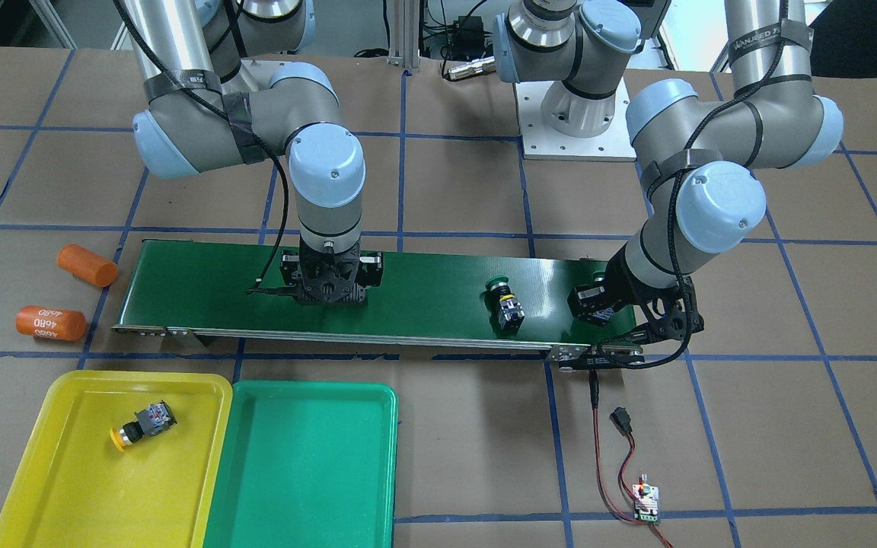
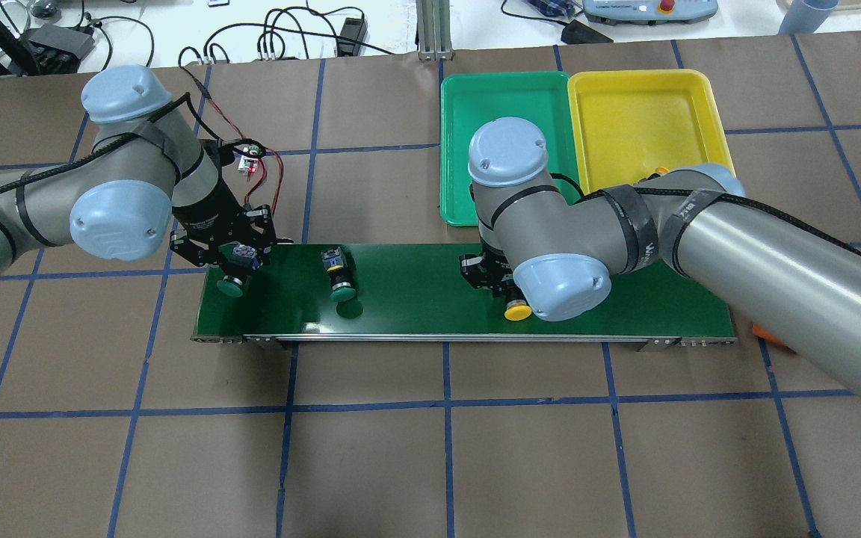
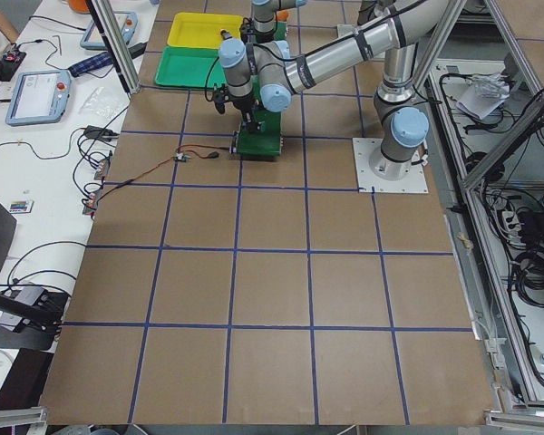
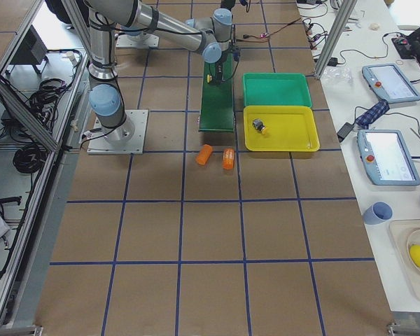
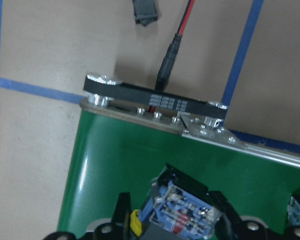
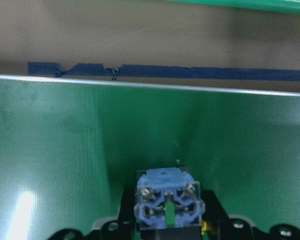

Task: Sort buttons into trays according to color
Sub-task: 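Carry the yellow switch into the yellow tray while the left gripper rises away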

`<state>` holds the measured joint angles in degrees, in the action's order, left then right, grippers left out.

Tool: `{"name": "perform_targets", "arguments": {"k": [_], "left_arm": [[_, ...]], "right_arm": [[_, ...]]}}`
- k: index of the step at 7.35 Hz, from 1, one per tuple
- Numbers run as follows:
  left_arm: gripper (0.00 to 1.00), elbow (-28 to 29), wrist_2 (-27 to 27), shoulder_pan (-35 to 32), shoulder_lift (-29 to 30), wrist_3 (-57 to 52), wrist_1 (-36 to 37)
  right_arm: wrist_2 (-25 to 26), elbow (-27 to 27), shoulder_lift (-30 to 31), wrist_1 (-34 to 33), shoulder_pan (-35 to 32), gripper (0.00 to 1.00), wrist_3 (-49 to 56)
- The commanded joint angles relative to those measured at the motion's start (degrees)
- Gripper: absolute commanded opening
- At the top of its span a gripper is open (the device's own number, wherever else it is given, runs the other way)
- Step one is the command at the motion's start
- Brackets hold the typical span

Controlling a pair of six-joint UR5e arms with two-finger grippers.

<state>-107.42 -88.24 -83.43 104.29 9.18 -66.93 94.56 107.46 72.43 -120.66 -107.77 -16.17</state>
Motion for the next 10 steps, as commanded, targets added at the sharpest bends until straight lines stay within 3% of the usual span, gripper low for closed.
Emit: {"name": "perform_targets", "arguments": {"k": [1,2,4,5,7,8,10], "left_arm": [[0.77,-0.7,0.0,-0.1,1.5,0.7,2.8],[1.00,-0.7,0.1,-0.2,0.9,1.3,2.8],[1.00,1.1,-0.1,-0.4,-1.9,1.2,0.0],[1.00,4.6,-0.1,-1.2,-3.3,1.3,-3.5],[1.00,18.3,-0.9,-6.5,-5.2,1.2,-18.6],[1.00,22.7,-0.6,-6.5,-5.6,0.1,-21.0],[1.00,21.0,-1.5,-7.3,-8.3,0.3,-21.5]], "right_arm": [[-0.1,-1.7,0.3,2.8,0.4,0.00,0.0],[0.1,-3.3,0.6,4.5,1.3,0.00,0.0],[-0.2,-7.3,-0.1,3.5,6.8,0.00,1.1],[-0.1,-10.9,-1.7,-1.5,7.3,0.00,1.7],[-0.2,-16.6,-7.9,-5.3,7.5,0.00,7.5],[-0.1,-19.4,-12.1,-12.2,7.6,0.00,10.0],[0.3,-20.1,-13.4,-13.2,9.3,0.00,14.5]]}}
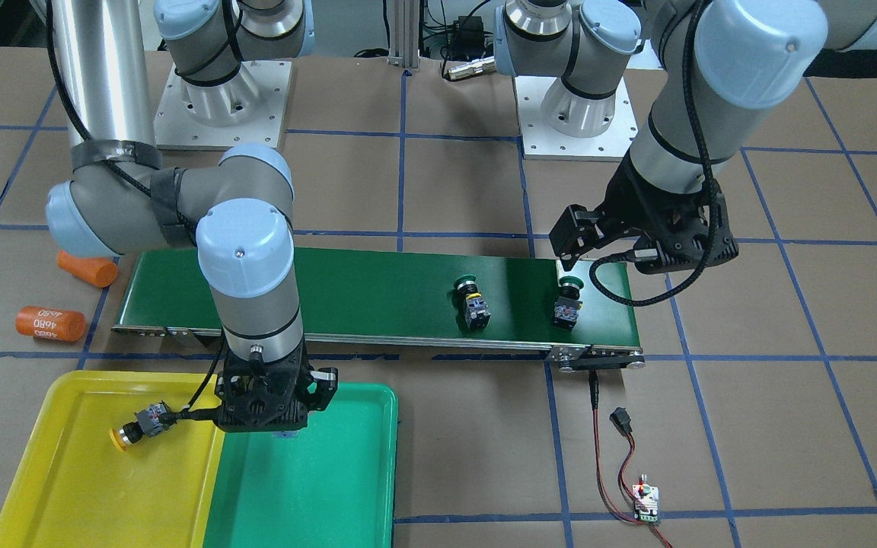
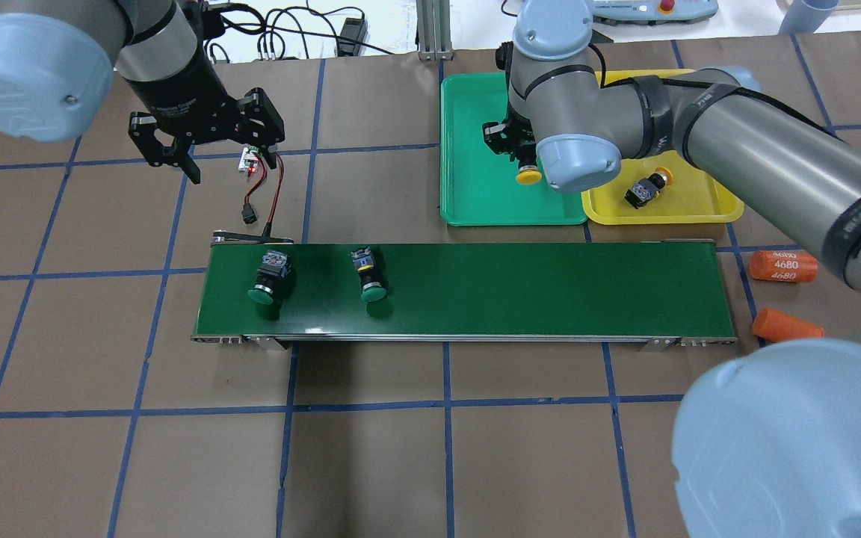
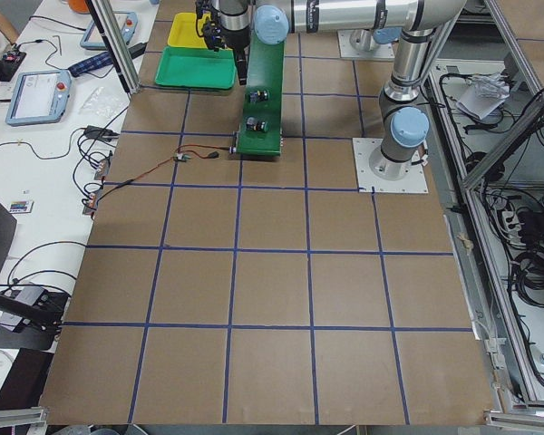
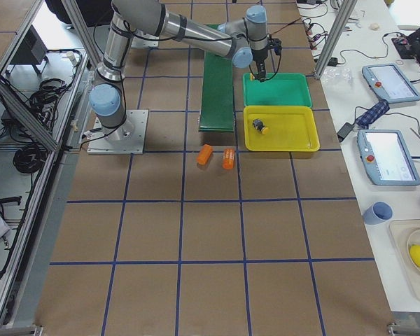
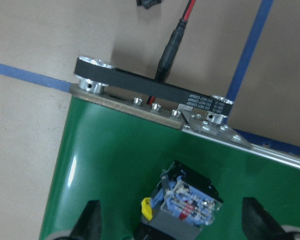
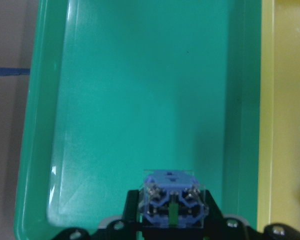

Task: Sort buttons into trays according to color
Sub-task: 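Carry the yellow switch into the yellow tray while the left gripper rises away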

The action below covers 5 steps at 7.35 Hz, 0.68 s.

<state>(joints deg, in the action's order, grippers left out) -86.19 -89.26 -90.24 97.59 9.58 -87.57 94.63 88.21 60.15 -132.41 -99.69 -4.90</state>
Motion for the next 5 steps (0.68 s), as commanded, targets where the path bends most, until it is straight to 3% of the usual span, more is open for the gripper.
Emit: {"name": "perform_targets", "arguments": {"k": [1,4,5], "left_arm": [[1.00,-1.7,-0.4,-0.2,-2.6,-0.4,-0.6],[1.00,-1.5,0.0,0.3,-2.5,-0.3,0.6],[1.00,-2.1,-0.1,0.2,-2.2,-0.1,1.0]], "right_arm": [[1.3,-0.9,-0.7,-1.3,4.6,0.00,6.1],[1.5,-1.2,-1.7,-1.6,12.8,0.00,9.6],[1.4,-1.2,-2.4,-1.5,14.2,0.05,9.6]]}}
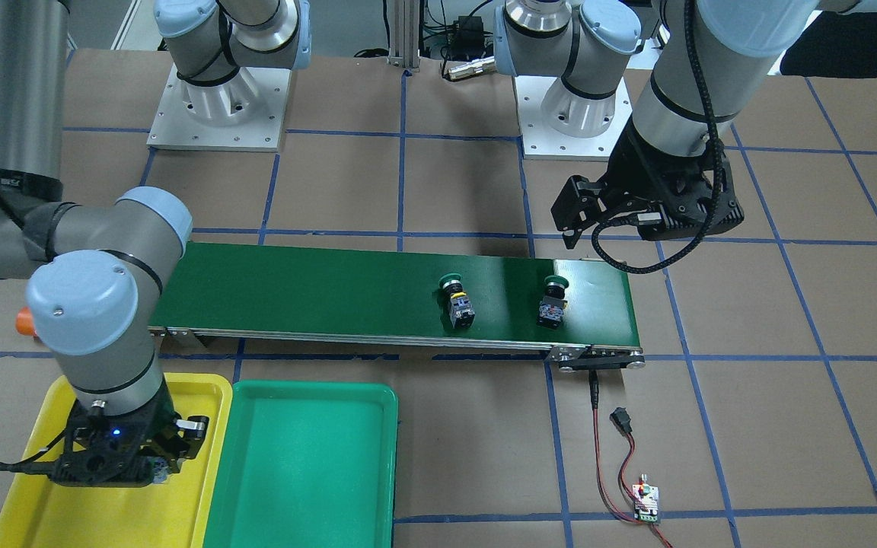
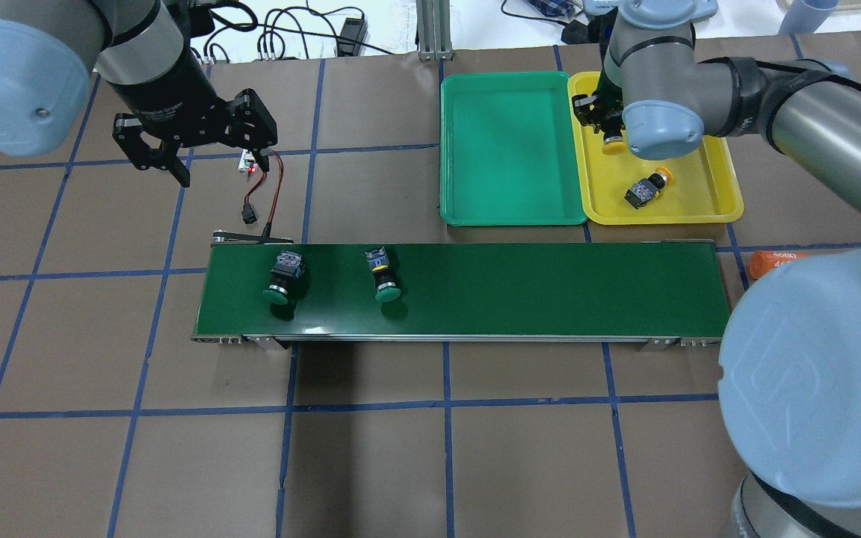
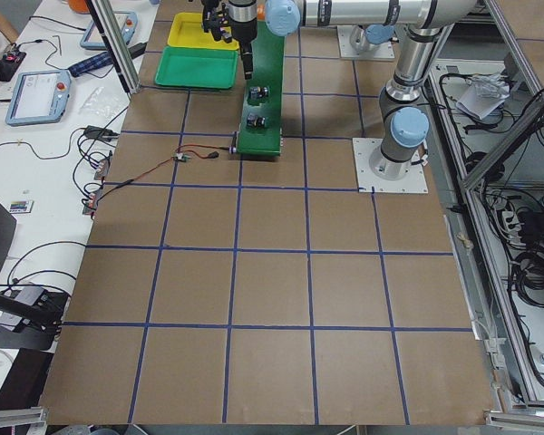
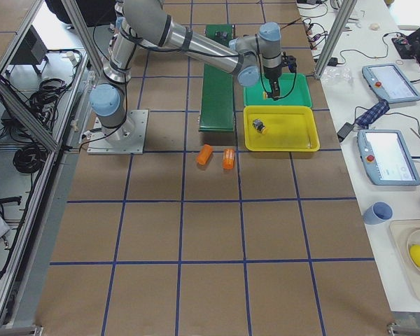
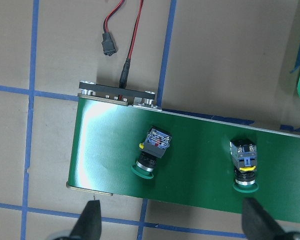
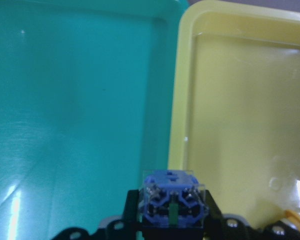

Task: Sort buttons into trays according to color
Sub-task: 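Carry the yellow switch into the yellow tray while the left gripper rises away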

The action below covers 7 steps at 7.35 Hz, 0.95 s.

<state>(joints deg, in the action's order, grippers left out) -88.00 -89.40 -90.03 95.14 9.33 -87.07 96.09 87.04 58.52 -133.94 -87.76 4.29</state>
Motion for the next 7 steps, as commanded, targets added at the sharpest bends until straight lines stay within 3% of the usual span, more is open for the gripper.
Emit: {"name": "perform_targets", "arguments": {"k": [1,2,4,7], "left_arm": [[1.00,0.3,0.1,0.1,0.0,0.3,0.6],[1.00,0.6,-0.2,0.1,0.3,0.3,0.4],[1.00,1.9,-0.1,0.3,1.4,0.3,-0.4],[1.00,3.0,-0.2,0.1,1.7,0.0,-2.5]], "right_arm": [[-0.4,0.1,-1.5,-0.2,2.6,0.63,0.2],[-0.3,0.1,-2.2,-2.7,2.7,1.00,0.3],[-0.5,1.0,0.2,-2.3,2.2,1.00,-0.2],[-0.9,2.2,16.5,18.7,1.7,1.00,-0.6]]}}
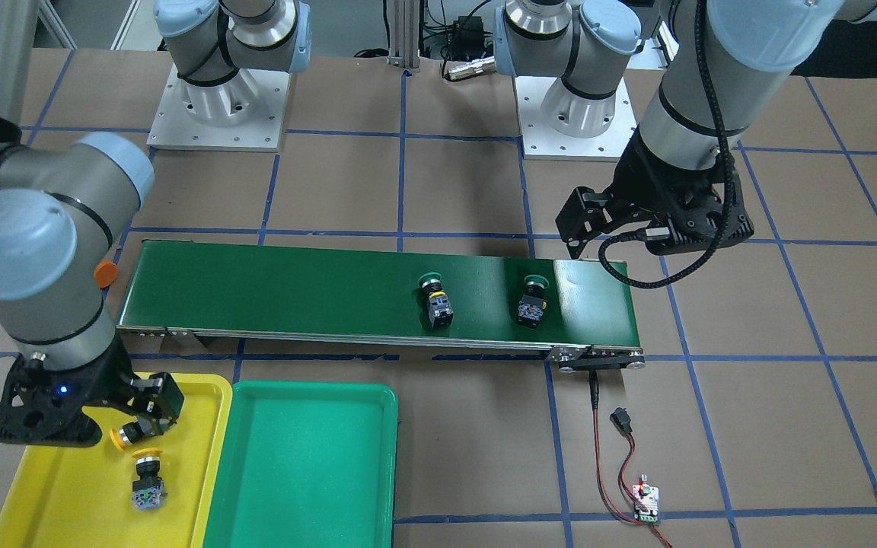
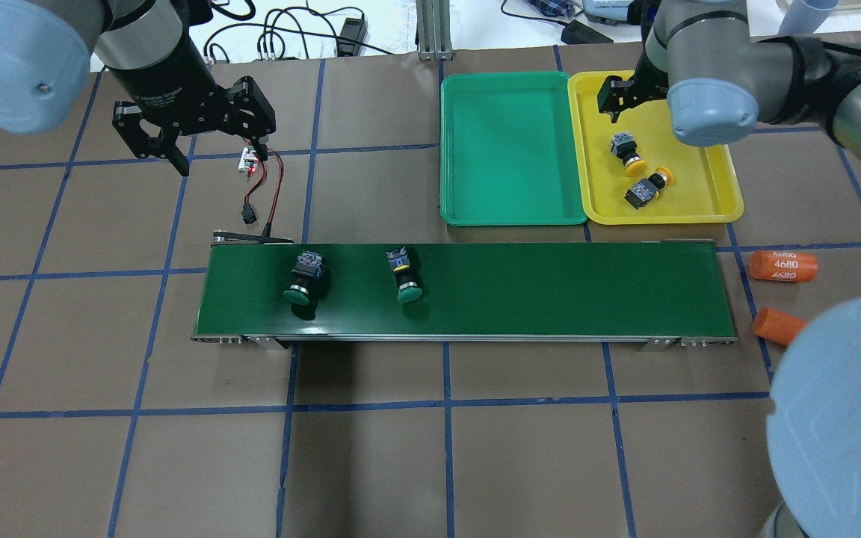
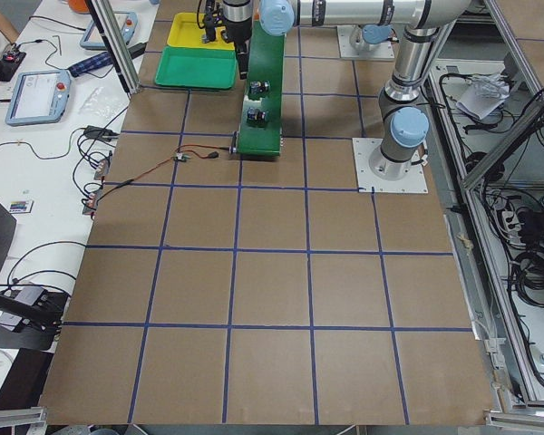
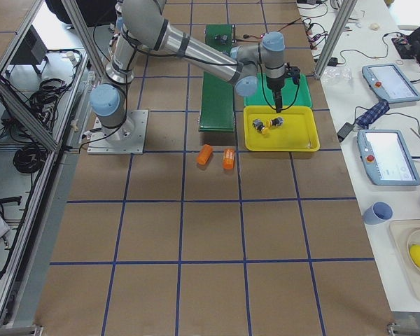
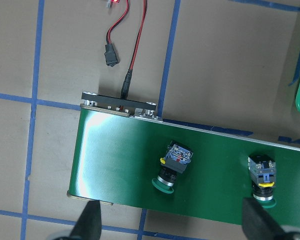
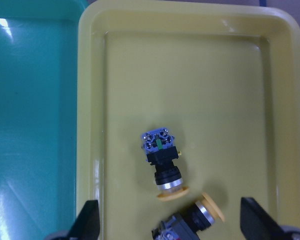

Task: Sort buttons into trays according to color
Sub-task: 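Move the right gripper back over the belt toward a green-capped switch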

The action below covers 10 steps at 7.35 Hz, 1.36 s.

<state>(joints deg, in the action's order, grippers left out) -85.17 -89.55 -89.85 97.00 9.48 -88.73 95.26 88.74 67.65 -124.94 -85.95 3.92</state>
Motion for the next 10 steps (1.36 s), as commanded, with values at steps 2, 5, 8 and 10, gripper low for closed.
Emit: {"name": "perform_targets", "arguments": {"k": [2,5,8,10], "left_arm": [[1.00,0.3,-1.6,-0.1,-0.5,-0.3,-0.9],[1.00,0.4,-1.7,-0.2,-0.4,-0.3,-1.0],[1.00,-0.4,-1.7,-0.2,-0.8,-0.9,-1.0],[1.00,0.4,-1.7,-0.2,-0.5,-0.9,-0.9]], "right_arm": [[-0.3,1.2,15.5,22.0,-1.2,1.00,-0.3],[-0.6,2.1,15.4,25.0,-6.1,1.00,-1.6],[-0.6,4.0,15.1,24.5,-7.7,1.00,-3.0],[-0.7,6.4,15.5,24.6,-7.7,1.00,-2.9]]}}
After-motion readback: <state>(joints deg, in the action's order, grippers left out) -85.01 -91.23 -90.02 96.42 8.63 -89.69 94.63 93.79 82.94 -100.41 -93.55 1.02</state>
